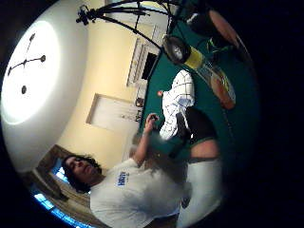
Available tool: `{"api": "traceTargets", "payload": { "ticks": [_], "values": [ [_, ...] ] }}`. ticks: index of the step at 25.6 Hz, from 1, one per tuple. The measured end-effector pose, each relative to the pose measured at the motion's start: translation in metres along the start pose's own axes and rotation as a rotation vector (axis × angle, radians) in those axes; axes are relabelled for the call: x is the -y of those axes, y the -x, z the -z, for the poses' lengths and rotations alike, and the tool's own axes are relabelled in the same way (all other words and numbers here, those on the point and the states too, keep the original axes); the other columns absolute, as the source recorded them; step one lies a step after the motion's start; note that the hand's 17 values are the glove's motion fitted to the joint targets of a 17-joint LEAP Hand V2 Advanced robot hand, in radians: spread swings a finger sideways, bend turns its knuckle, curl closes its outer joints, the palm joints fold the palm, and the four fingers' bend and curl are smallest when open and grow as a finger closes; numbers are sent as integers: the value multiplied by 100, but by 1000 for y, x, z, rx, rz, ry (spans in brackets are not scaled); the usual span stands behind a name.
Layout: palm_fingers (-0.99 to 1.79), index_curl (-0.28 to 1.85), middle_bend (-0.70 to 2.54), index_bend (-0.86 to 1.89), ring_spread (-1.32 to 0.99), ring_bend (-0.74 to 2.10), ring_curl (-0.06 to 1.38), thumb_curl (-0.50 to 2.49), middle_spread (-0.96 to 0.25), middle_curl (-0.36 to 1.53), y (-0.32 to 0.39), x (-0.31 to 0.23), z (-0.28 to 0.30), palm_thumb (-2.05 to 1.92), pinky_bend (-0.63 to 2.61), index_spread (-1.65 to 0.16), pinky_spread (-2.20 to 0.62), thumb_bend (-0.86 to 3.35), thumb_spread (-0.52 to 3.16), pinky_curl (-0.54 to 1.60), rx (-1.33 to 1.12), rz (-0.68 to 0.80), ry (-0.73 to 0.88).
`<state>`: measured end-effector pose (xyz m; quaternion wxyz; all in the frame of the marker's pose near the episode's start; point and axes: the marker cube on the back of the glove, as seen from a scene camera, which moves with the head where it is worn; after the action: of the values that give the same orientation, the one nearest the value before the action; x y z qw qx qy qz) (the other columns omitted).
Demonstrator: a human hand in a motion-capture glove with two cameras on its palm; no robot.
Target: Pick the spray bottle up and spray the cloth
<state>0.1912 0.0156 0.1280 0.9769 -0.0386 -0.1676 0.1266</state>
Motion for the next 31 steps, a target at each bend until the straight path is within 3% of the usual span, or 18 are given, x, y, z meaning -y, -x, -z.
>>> {"api": "traceTargets", "payload": {
  "ticks": [3, 7, 16, 21, 31],
  "values": [
    [82, 26, 25, 18, -12, 39, 33, 40, -15, 36, -4, 6, -3, 82, 30, -38, 11, 14, 112, 33, 25, -7, -34],
    [122, 28, 26, 16, -17, 45, 34, 45, -19, 38, -10, 9, -1, 90, 44, -34, -11, 13, 95, 36, 79, -19, -81],
    [147, 38, 42, 28, -20, 70, 48, 54, -22, 50, -17, 16, 6, 103, 76, -30, -18, 13, 78, 52, 153, -39, -194],
    [152, 47, 62, 53, -21, 82, 55, 57, -24, 59, -20, 18, 6, 97, 82, -30, -17, 7, 78, 59, 234, -19, -229],
    [128, 63, 89, 81, -21, 102, 65, 66, -24, 75, -21, 17, -1, 98, 93, -27, -14, 5, 68, 72, 190, -43, -215]
  ]
}}
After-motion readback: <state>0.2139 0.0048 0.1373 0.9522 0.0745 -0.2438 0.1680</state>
